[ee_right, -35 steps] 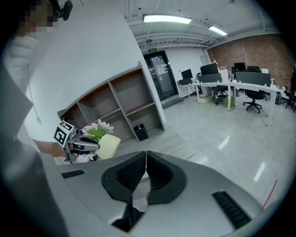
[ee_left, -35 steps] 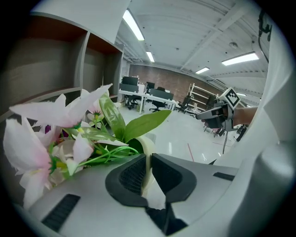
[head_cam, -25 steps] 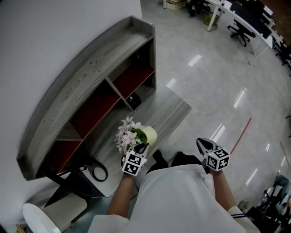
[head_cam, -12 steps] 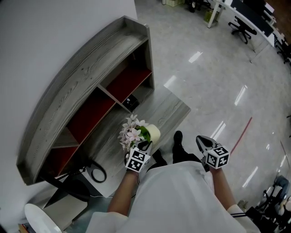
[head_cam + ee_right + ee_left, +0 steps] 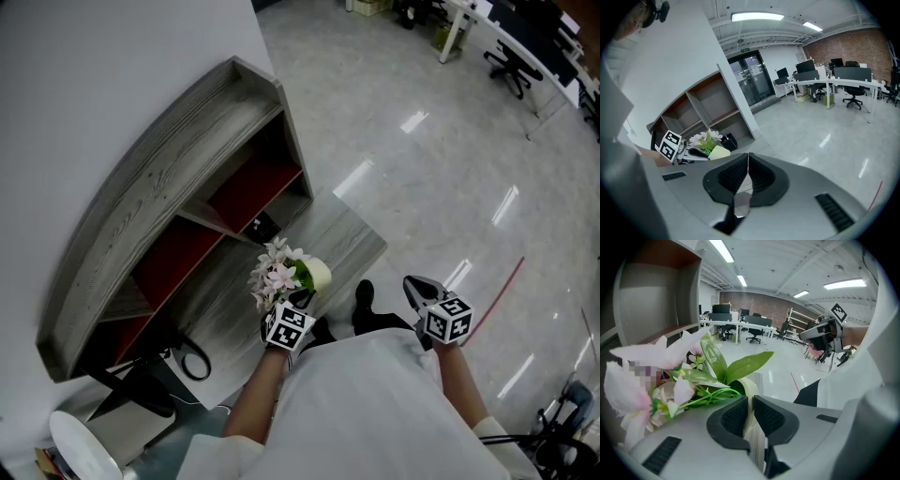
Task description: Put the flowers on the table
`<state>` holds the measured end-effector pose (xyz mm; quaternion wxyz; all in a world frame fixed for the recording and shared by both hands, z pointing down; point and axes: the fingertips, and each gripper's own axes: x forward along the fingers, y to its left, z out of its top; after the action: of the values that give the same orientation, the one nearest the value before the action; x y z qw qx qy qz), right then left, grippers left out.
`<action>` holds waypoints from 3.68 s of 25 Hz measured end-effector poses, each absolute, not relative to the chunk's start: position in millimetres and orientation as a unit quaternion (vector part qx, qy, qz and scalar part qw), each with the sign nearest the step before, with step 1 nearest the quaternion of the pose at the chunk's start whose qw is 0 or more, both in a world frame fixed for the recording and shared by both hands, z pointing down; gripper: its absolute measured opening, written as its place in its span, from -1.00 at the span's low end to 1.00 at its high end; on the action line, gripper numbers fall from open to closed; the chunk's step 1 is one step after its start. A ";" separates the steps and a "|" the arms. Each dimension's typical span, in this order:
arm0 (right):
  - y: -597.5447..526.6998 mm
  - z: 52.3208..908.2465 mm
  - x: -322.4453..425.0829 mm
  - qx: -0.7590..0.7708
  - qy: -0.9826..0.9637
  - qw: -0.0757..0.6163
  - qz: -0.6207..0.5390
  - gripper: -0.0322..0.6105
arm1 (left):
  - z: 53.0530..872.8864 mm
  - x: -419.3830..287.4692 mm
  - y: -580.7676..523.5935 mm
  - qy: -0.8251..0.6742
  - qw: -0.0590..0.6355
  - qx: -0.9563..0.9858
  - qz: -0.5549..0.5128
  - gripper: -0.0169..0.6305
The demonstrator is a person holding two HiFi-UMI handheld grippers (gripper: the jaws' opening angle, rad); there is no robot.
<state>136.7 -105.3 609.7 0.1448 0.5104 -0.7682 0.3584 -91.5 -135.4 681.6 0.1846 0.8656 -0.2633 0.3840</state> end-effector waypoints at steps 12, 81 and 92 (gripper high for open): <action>-164.2 631.3 165.1 0.433 -0.803 0.179 0.367 -0.84 | 716.3 -46.3 -205.0 -0.286 0.173 0.833 0.441 -0.79; -182.9 660.1 125.8 0.282 -0.847 0.229 0.388 -0.84 | 709.9 -50.5 -235.9 -0.440 0.135 0.779 0.426 -0.91; -134.4 627.0 72.2 0.273 -0.872 0.240 0.328 -0.84 | 640.0 -70.0 -158.6 -0.470 0.180 0.807 0.309 -0.92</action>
<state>72.2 -134.4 627.0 0.2398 0.2733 -0.8718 0.3284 -70.0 -158.6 640.0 0.1802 0.8070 -0.4700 0.3089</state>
